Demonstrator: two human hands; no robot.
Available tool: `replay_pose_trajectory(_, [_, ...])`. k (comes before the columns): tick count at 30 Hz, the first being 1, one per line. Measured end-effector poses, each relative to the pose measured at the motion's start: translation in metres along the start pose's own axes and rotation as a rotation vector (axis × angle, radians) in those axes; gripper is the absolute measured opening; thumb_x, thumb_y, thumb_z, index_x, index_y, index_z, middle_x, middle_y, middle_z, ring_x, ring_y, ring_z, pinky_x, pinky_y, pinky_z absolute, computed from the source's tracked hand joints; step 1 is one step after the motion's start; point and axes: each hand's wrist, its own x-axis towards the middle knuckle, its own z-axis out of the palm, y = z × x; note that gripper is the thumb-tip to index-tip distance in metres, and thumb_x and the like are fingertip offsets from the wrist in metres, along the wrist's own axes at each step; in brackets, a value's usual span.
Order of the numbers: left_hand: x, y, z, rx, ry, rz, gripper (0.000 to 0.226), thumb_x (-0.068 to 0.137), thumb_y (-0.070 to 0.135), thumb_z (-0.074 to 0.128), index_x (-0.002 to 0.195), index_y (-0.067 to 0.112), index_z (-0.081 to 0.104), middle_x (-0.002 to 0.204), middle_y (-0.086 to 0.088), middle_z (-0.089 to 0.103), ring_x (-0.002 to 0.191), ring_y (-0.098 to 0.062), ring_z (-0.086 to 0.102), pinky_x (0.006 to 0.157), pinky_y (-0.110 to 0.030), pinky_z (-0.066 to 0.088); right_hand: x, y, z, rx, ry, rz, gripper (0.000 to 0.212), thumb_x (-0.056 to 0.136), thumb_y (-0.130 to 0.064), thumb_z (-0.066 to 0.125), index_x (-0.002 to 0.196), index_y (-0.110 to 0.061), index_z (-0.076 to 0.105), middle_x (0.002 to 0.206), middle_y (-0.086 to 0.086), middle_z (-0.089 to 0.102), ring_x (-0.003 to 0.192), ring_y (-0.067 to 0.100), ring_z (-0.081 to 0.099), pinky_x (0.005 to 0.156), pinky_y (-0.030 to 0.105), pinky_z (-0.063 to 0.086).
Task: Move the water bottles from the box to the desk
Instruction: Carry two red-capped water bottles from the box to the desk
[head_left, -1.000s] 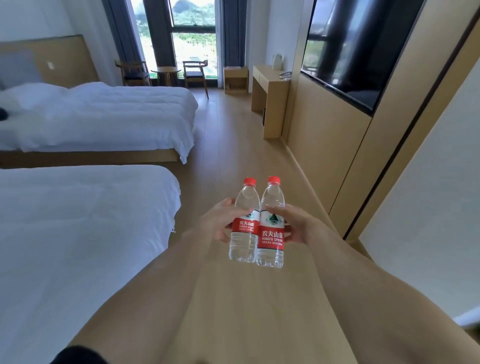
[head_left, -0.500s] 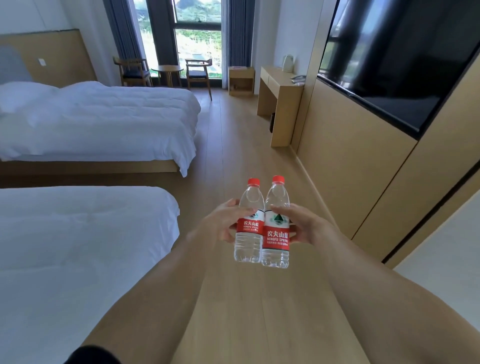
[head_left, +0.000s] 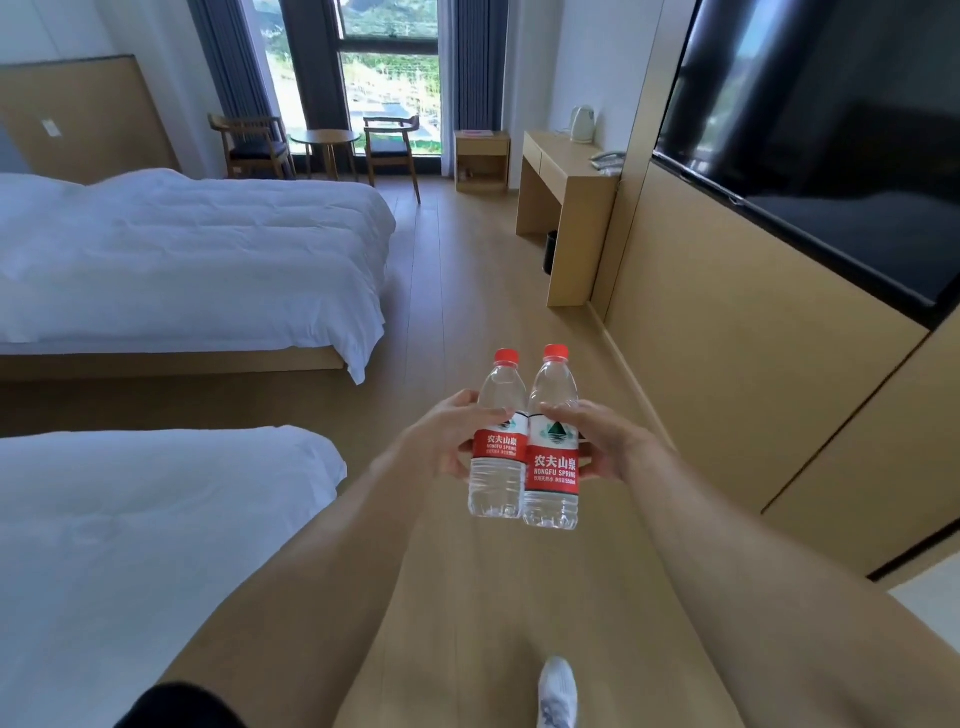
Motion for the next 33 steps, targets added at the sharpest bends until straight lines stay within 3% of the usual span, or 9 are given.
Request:
replay_pose_trajectory(8, [0.132, 0.085, -0.011, -0.032, 0.071, -0.002, 0.048, 0.085, 0.027, 0.081, 0.126, 0.025, 0.056, 0.109, -0.011, 0.073, 0.101, -0.030, 0.073, 0.087, -0.060, 0.057, 0.140, -0.090, -0.043, 0.005, -0.059, -0.006, 0.050, 0.089, -0.033, 0.074, 0.128, -0.012, 0.052, 0.116, 0.017, 0.071, 0.095, 0.030, 0.069, 0.093, 0.053, 0.055])
replay_pose_trajectory(17, [0.258, 0.181, -0.040, -0.129, 0.123, 0.058, 0.056, 0.085, 0.024, 0.081, 0.132, 0.027, 0.050, 0.112, -0.014, 0.072, 0.104, -0.032, 0.072, 0.090, -0.062, 0.055, 0.281, -0.208, -0.074, -0.076, -0.123, -0.052, 0.051, 0.089, -0.033, 0.073, 0.127, -0.010, 0.050, 0.110, 0.019, 0.071, 0.085, 0.028, 0.069, 0.081, 0.046, 0.059])
replay_pose_trajectory(21, [0.314, 0.214, -0.072, -0.138, 0.136, 0.083, 0.060, 0.082, 0.026, 0.083, 0.132, 0.029, 0.050, 0.112, -0.012, 0.073, 0.104, -0.030, 0.071, 0.090, -0.062, 0.055, 0.339, -0.254, -0.069, -0.089, -0.137, -0.071, 0.048, 0.089, -0.031, 0.074, 0.124, -0.008, 0.052, 0.109, 0.019, 0.071, 0.085, 0.028, 0.068, 0.083, 0.047, 0.056])
replay_pose_trajectory(28, [0.435, 0.272, -0.148, -0.105, 0.079, 0.122, 0.068, 0.077, 0.030, 0.087, 0.133, 0.028, 0.049, 0.114, -0.014, 0.071, 0.103, -0.031, 0.072, 0.088, -0.063, 0.055, 0.456, -0.329, -0.049, -0.080, -0.106, -0.078, 0.047, 0.090, -0.032, 0.073, 0.126, -0.010, 0.053, 0.103, 0.015, 0.071, 0.074, 0.022, 0.068, 0.064, 0.036, 0.056])
replay_pose_trajectory(33, [0.524, 0.326, -0.206, -0.080, 0.023, 0.109, 0.067, 0.078, 0.029, 0.086, 0.134, 0.025, 0.049, 0.115, -0.014, 0.070, 0.103, -0.032, 0.072, 0.090, -0.063, 0.055, 0.542, -0.390, -0.031, -0.052, -0.052, -0.067, 0.049, 0.090, -0.032, 0.072, 0.129, -0.012, 0.051, 0.115, 0.017, 0.069, 0.086, 0.026, 0.068, 0.076, 0.042, 0.057])
